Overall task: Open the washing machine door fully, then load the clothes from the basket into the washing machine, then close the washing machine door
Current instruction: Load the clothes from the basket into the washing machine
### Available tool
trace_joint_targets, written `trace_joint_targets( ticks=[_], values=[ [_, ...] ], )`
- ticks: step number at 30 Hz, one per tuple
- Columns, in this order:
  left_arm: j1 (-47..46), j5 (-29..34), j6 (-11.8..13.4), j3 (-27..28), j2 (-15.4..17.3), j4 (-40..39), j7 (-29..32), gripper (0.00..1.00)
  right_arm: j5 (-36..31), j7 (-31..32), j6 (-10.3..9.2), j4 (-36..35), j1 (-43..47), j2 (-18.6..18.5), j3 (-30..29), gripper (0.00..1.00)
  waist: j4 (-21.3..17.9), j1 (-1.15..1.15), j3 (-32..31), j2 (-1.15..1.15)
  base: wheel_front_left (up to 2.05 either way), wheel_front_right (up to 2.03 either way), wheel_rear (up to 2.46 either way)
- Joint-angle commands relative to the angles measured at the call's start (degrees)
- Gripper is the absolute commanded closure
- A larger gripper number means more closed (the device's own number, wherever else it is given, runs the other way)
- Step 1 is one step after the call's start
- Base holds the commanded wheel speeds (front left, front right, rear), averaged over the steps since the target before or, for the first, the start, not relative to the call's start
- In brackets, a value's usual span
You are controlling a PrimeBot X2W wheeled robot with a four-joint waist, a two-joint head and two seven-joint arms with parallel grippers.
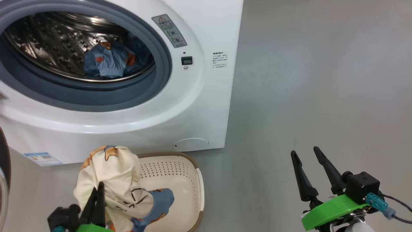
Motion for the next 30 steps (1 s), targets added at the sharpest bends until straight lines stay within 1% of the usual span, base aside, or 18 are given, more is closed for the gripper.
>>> trace_joint_targets(
  ticks=[1,11,19,26,30],
  values=[
    [-0.21,0.63,-0.11,1.99,0.52,-1.64,-0.77,1.00,-0.30,-0.01,0.09,-1.55,0.10,0.16,1.24,0.00,0.07,0.00,-0.21,0.00,0.00,0.00,0.00],
    [0.26,0.98,-0.80,3.27,-0.23,-2.87,-0.77,1.00,-0.41,0.23,0.09,-1.79,0.28,0.39,1.41,0.00,-0.22,0.00,-0.43,0.00,0.00,0.00,0.00],
    [-1.62,0.89,-1.46,5.55,-0.67,-5.25,-0.78,1.00,-0.43,0.24,0.09,-2.38,-0.12,0.46,1.36,0.00,-0.69,0.00,1.83,0.00,0.00,0.00,0.00],
    [-7.55,0.39,-2.74,7.67,-0.03,-6.72,-0.78,1.00,-0.38,0.28,0.09,-2.96,-1.10,0.13,1.29,0.00,-1.98,0.00,6.03,0.00,0.00,0.00,0.00],
    [-13.14,-0.41,-3.36,8.85,1.49,-6.37,-0.78,1.00,-0.18,0.19,0.09,-3.20,-1.93,-0.16,1.39,0.00,-3.19,0.00,8.98,0.00,0.00,0.00,0.00]
  ],
)
